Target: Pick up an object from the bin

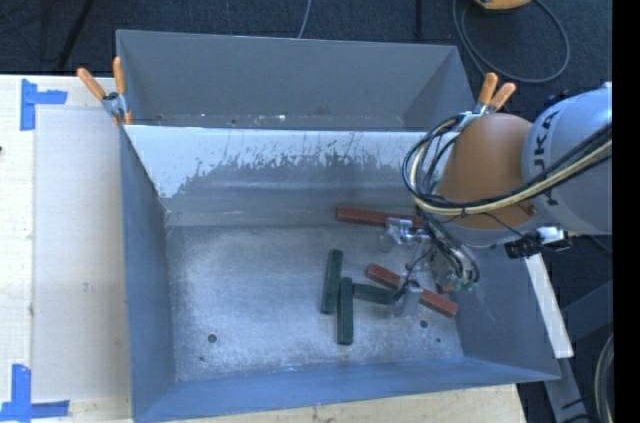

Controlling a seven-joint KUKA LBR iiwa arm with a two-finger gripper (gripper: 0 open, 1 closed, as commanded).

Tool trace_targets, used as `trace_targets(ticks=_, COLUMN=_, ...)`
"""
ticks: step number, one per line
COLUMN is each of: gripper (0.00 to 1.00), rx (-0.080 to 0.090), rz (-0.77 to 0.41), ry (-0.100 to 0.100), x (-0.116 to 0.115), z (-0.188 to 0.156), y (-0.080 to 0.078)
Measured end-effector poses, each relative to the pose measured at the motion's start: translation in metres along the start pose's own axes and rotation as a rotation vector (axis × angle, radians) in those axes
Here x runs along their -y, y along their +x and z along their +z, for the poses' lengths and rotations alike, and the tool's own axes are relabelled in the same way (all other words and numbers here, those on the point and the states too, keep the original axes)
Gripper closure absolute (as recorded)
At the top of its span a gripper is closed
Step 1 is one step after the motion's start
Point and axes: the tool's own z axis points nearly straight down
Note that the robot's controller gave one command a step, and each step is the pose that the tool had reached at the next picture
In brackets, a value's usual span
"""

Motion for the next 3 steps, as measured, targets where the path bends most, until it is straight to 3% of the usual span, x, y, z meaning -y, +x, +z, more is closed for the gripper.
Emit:
trace_targets(ticks=1, gripper=1.0, rx=-0.002, rz=0.019, ry=0.0, x=-0.006, z=0.018, y=-0.046)
trace_targets(ticks=2, gripper=1.0, rx=-0.002, rz=0.018, ry=0.0, x=-0.006, z=0.018, y=-0.046)
trace_targets(ticks=3, gripper=1.0, rx=0.004, rz=-0.027, ry=0.001, x=-0.02, z=-0.159, y=-0.038)
